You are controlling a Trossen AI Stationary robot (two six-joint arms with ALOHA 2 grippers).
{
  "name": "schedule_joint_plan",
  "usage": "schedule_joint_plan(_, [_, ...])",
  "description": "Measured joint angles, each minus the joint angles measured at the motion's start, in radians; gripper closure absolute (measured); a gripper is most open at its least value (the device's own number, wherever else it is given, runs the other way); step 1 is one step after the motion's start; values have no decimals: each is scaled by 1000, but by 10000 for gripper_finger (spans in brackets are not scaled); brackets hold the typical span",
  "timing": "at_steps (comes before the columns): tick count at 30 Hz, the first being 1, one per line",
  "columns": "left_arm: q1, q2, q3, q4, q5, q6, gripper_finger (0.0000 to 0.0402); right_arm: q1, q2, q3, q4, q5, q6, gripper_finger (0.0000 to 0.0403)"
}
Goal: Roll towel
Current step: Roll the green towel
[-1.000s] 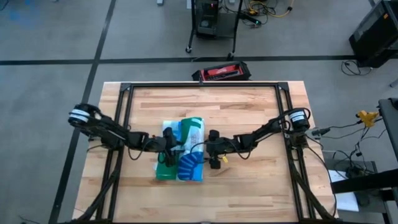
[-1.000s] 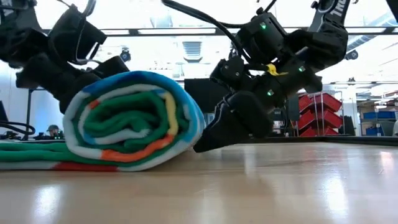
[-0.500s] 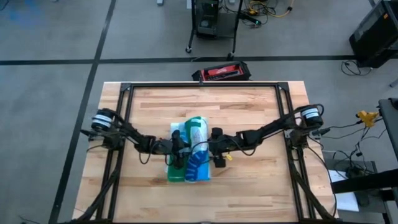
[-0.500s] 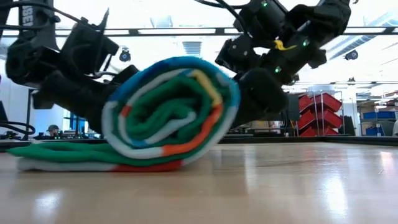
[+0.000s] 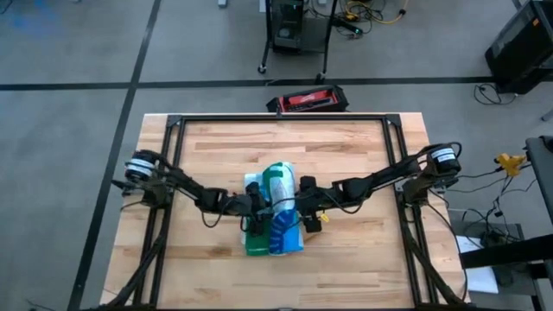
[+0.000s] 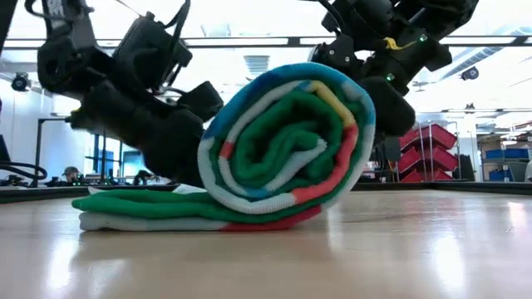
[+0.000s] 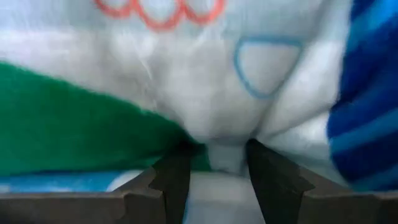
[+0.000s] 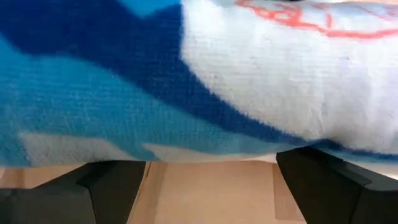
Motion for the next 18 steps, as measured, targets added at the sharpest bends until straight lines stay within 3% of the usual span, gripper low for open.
schedule_joint_plan(14, [-1,-269,-1,-413,-7,-59,281,0,2,0,88,-3,-9,64])
schedule_joint_plan(18, [-1,-342,7,-604,28,-127,282,0,2,0,114,-11,-3,64])
